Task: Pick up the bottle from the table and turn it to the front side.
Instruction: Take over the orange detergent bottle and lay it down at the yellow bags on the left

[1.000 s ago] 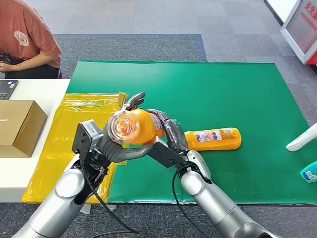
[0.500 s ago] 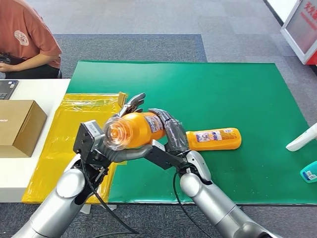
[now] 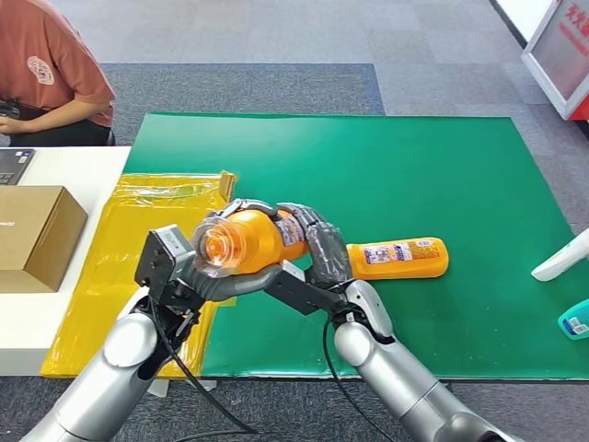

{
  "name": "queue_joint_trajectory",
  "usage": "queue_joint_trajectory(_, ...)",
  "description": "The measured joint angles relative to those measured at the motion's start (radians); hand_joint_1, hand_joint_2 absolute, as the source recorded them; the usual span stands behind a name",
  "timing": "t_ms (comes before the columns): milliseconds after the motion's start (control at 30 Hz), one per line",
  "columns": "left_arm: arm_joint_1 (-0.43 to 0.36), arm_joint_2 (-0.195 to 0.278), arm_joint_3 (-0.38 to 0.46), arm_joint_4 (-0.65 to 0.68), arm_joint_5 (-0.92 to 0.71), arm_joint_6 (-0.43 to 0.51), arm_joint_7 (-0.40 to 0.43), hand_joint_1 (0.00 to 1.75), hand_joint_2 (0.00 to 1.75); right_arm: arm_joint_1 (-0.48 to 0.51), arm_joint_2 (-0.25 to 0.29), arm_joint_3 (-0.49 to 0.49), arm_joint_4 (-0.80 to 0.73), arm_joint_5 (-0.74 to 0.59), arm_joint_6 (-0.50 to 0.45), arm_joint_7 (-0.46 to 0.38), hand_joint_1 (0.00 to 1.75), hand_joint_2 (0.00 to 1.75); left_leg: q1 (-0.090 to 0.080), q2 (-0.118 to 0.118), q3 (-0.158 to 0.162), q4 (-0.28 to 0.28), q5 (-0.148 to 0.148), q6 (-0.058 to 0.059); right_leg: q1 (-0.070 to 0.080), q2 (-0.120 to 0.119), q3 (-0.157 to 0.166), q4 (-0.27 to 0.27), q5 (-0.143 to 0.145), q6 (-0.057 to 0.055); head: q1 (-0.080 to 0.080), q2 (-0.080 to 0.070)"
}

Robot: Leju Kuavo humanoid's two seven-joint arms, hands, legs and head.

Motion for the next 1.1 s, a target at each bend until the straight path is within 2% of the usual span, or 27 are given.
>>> queue_joint_trajectory(133, 0.0, 0.0, 0.001, 0.0, 0.0, 0.0, -0.001, 1.75, 1.75, 0.0, 0.001, 0.0, 0.001, 0.0, 0.0, -0.001, 1.75, 1.75, 0.0, 0.0, 0.0, 0.0, 0.0, 0.0, 0.0, 0.0, 0.0, 0.0, 0.0, 0.0, 0.0, 0.0)
queue_joint_trajectory(167, 0.0, 0.0, 0.002, 0.0, 0.0, 0.0, -0.001, 1.75, 1.75, 0.0, 0.001, 0.0, 0.001, 0.0, 0.0, -0.001, 1.61, 1.75, 0.0, 0.0, 0.0, 0.0, 0.0, 0.0, 0.0, 0.0, 0.0, 0.0, 0.0, 0.0, 0.0, 0.0)
queue_joint_trajectory(267, 0.0, 0.0, 0.003, 0.0, 0.0, 0.002, -0.004, 1.75, 1.75, 0.0, 0.003, 0.0, 0.001, 0.0, 0.0, -0.001, 0.3, 1.75, 0.0, 0.0, 0.0, 0.0, 0.0, 0.0, 0.0, 0.0, 0.0, 0.0, 0.0, 0.0, 0.0, 0.0)
queue_joint_trajectory(300, 0.001, 0.0, 0.003, 0.0, -0.002, 0.006, -0.007, 1.75, 1.75, 0.0, 0.003, -0.001, 0.001, -0.001, 0.0, -0.001, 0.0, 1.75, 0.0, 0.0, 0.0, 0.0, 0.0, 0.0, 0.0, 0.0, 0.0, 0.0, 0.0, 0.0, 0.0, 0.0)
queue_joint_trajectory(500, 0.018, 0.003, 0.017, 0.0, -0.039, 0.064, -0.045, 1.75, 1.75, 0.003, 0.008, -0.003, 0.001, -0.044, 0.014, -0.002, 0.0, 1.75, 0.0, 0.0, 0.0, 0.0, 0.0, 0.0, 0.0, 0.0, 0.0, 0.0, 0.0, 0.0, 0.0, 0.0)
queue_joint_trajectory(733, 0.043, 0.018, 0.073, -0.011, -0.127, 0.138, -0.087, 1.75, 1.75, 0.025, 0.008, -0.02, -0.017, -0.085, 0.04, 0.004, 0.0, 1.75, 0.0, 0.0, 0.0, 0.0, 0.0, 0.0, 0.0, 0.0, 0.0, 0.0, 0.0, 0.0, 0.0, 0.0)
queue_joint_trajectory(1067, 0.073, 0.035, 0.145, -0.043, -0.359, 0.28, -0.124, 1.75, 1.75, 0.054, 0.007, -0.061, -0.057, -0.089, 0.047, 0.02, 0.0, 1.75, 0.0, 0.0, 0.0, 0.0, 0.0, 0.0, 0.0, 0.0, 0.0, 0.0, 0.0, 0.0, 0.0, 0.0)
queue_joint_trajectory(1100, 0.076, 0.037, 0.15, -0.046, -0.402, 0.301, -0.126, 1.75, 1.31, 0.057, 0.007, -0.067, -0.062, -0.089, 0.047, 0.023, 0.0, 1.75, 0.0, 0.0, 0.0, 0.0, 0.0, 0.0, 0.0, 0.0, 0.0, 0.0, 0.0, 0.0, 0.0, 0.0)
